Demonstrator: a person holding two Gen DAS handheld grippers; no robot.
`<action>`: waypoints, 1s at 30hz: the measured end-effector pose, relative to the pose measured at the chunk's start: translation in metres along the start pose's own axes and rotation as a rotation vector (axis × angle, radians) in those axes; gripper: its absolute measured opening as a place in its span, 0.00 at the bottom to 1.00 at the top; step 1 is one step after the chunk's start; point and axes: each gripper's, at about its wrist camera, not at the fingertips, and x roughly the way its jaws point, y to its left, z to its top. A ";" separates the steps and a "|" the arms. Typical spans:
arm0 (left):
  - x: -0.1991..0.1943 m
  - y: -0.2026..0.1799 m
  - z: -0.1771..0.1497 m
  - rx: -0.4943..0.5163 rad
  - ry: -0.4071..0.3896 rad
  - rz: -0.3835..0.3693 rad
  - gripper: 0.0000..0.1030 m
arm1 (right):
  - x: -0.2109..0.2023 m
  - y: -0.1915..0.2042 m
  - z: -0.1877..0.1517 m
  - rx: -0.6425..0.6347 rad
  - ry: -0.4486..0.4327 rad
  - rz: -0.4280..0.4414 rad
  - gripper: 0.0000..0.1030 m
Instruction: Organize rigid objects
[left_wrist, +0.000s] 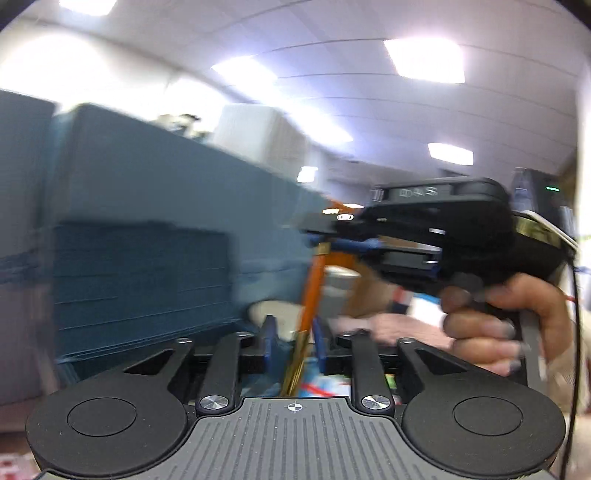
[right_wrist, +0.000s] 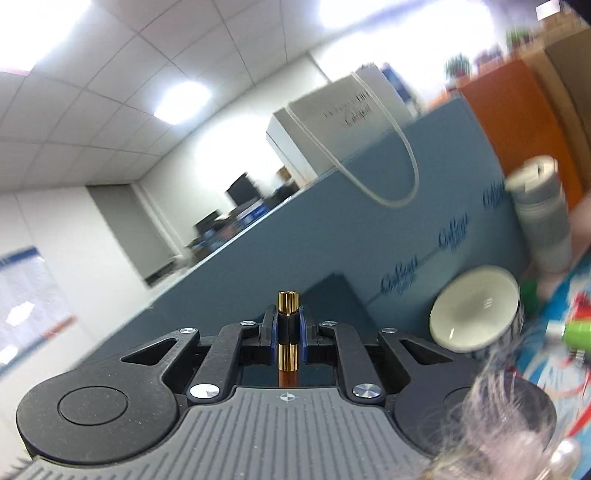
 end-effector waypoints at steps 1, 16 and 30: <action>-0.001 0.004 0.002 -0.023 0.007 0.034 0.32 | 0.005 0.001 -0.003 -0.003 -0.004 -0.009 0.10; -0.009 0.047 0.003 -0.267 -0.041 0.304 0.55 | 0.079 -0.017 -0.071 0.125 0.148 -0.040 0.10; -0.013 0.051 0.004 -0.277 -0.040 0.299 0.56 | 0.084 0.000 -0.098 -0.175 0.202 -0.135 0.18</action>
